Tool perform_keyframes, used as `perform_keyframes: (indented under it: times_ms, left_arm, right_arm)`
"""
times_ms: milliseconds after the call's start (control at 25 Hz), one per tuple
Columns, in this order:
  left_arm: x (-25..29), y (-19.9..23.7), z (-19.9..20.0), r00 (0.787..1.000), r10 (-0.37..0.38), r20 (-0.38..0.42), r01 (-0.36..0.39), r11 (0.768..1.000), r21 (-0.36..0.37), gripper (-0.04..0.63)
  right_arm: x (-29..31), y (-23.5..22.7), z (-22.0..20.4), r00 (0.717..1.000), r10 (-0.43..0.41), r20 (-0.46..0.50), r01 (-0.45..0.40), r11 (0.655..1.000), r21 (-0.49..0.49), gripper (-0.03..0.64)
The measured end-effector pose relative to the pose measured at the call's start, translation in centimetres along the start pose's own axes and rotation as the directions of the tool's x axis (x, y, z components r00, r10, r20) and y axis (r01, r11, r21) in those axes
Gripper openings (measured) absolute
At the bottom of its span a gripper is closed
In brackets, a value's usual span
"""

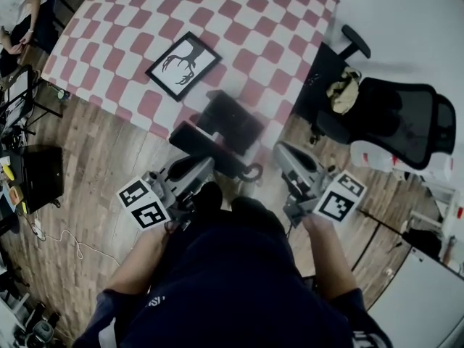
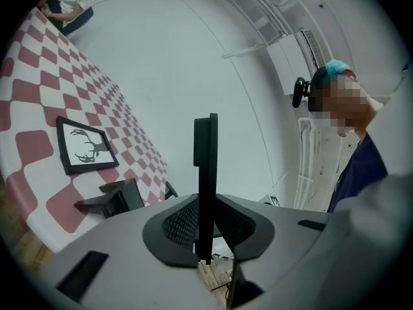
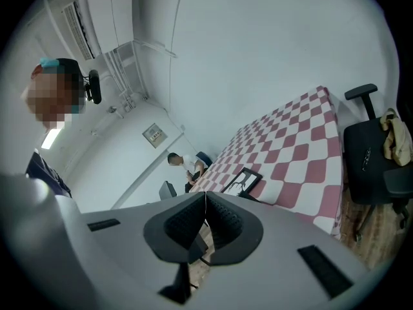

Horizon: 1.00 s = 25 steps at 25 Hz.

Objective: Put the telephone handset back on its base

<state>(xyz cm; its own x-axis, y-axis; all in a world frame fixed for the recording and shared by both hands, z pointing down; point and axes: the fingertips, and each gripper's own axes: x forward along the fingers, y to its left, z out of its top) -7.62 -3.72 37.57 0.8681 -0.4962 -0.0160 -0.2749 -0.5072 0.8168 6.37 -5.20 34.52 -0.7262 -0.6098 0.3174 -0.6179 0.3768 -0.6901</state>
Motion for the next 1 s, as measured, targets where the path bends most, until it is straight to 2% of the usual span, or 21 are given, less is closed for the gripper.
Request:
perform_keyframes:
  times_ms: [200, 480, 1000]
  left_arm:
    - [0.2, 0.8, -0.5, 1.0, 0.018, -0.004, -0.018, 1.0, -0.011, 0.092]
    - [1.1, 1.9, -1.7, 0.996, 0.087, 0.019, -0.086, 0.996, -0.022, 0.092]
    - [4.0, 4.3, -6.8, 0.969, 0.245, 0.036, -0.242, 0.968, -0.067, 0.092]
  right_arm:
    - [0.5, -1.2, -0.1, 1.0, 0.005, -0.019, -0.004, 1.0, 0.01, 0.017]
    - [1.3, -3.4, -0.3, 0.994, 0.059, -0.088, -0.058, 0.998, 0.016, 0.017]
    - [1.6, -9.9, -0.9, 0.961, 0.153, -0.231, -0.147, 0.988, 0.044, 0.017]
